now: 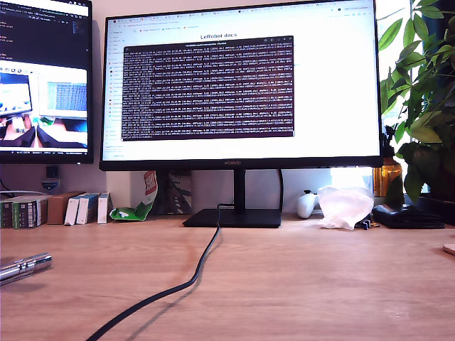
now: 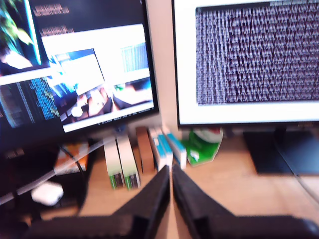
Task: Pick the metallic laser pointer with your right arm, pass it to your left arm, then place it down to the left side of the table
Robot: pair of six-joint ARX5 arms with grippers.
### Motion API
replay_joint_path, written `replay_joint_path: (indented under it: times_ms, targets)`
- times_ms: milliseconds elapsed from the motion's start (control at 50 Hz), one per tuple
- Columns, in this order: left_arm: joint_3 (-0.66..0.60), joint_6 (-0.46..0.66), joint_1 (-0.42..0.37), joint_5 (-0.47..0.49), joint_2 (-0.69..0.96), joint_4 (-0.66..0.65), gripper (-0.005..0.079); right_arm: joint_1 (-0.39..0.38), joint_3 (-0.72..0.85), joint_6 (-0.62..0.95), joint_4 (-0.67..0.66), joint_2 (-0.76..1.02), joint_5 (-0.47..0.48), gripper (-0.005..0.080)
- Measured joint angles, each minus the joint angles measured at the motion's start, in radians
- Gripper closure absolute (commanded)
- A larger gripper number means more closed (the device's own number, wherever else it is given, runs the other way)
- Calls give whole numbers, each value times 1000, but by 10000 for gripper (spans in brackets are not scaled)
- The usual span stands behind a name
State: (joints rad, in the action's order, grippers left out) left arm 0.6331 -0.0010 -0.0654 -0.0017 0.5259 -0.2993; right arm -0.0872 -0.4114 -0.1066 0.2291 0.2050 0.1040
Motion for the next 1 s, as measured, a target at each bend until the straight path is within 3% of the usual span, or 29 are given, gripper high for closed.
replay_joint_path:
  times_ms: [220,640,780,1000]
  targets:
    - [-146,-16,-32,-10,-16,99,755,4,71,16,8,-40,-21,681]
    - [-331,-31,-153,-186,-223,171,755,49,161,56,39,-196,-26,681]
    - [-412,-30,-190,-271,-231,167,755,77,196,82,71,-197,-27,681]
    - [-464,-26,-214,-297,-284,109,755,116,205,108,85,-197,-26,681]
